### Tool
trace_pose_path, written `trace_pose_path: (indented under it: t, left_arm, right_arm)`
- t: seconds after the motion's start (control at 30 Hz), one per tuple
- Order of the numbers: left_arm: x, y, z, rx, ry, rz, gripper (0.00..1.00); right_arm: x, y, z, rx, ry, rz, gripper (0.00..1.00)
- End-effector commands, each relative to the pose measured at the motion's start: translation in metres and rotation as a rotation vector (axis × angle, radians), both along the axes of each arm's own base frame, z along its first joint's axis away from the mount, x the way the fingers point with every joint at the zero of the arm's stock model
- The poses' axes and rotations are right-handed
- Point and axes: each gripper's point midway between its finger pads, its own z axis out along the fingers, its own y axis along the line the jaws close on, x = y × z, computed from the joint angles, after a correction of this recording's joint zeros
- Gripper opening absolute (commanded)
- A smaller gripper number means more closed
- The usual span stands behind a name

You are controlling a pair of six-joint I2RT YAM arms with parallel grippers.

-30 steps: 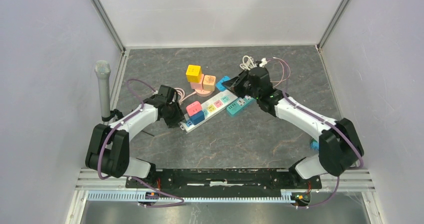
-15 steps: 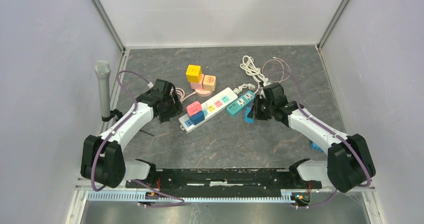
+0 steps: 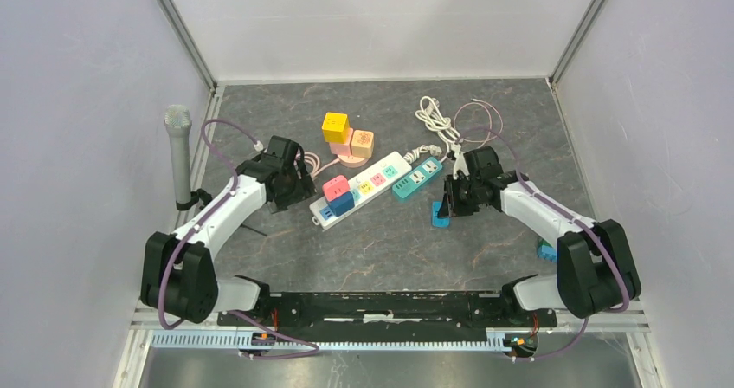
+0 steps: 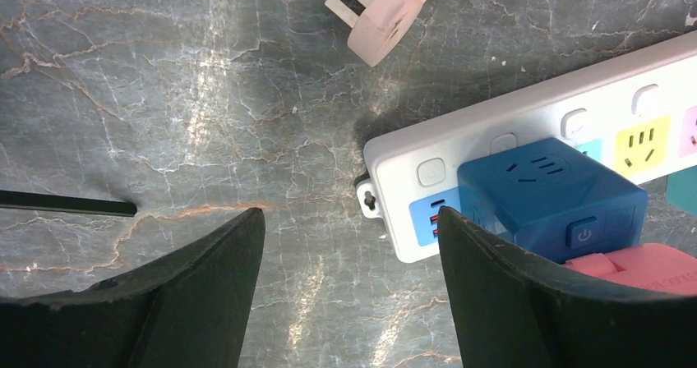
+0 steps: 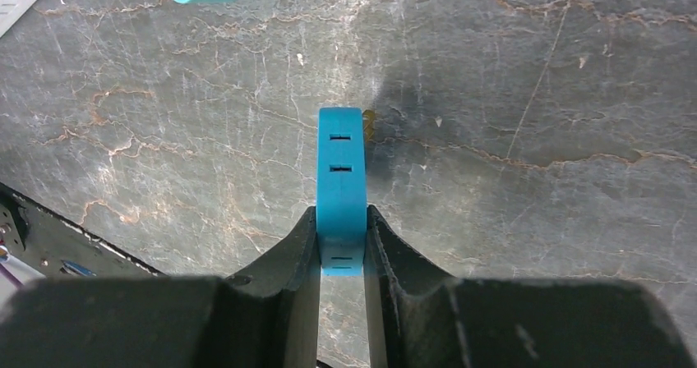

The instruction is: Pull the plug off the socket

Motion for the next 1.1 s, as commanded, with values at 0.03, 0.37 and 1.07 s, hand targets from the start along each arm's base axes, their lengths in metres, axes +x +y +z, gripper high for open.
trace_pose_path:
  t: [0.03,0.37,1.07]
  left_arm:
    - [0.013,-0.001,0.011,0.018,-0.037,-0.023,0.85]
    - [0.013,0.000,0.010,0.024,-0.033,-0.020,0.89]
    - [0.033,-0.041,0.012,-0.137,-0.035,-0.129,0.66]
  right_arm:
    - [-0.011,-0.039,-0.024,-0.123,0.041,-0.033,0.26]
    - [0.004,-0.083,-0.026,-0.221,-0.008,-0.191,0.68]
    - [0.053,0.049,0.126,0.363,-0.490,0.039,0.73]
